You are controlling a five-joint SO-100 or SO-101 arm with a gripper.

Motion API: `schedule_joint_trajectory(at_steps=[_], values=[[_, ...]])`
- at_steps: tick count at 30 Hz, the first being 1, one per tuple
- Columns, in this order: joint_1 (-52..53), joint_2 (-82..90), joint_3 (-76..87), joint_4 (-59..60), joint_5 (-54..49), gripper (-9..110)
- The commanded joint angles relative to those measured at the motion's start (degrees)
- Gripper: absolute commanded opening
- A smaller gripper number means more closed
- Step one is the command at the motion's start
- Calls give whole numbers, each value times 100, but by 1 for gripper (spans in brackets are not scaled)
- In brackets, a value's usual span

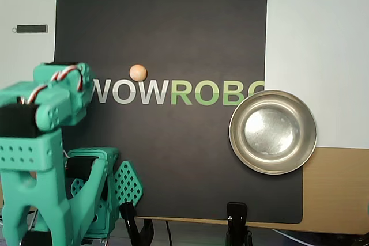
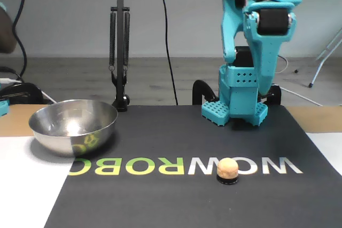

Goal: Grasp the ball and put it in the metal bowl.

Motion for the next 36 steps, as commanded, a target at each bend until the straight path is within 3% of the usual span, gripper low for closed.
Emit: schedule_joint_trajectory(at_steps=[1, 7, 17, 36], values=[[35, -554, -545, 53, -26, 4], [44, -1450, -1151, 158, -26, 4], [44, -2522, -2531, 1354, -26, 4], [44, -3683, -3138, 1389, -35, 4]])
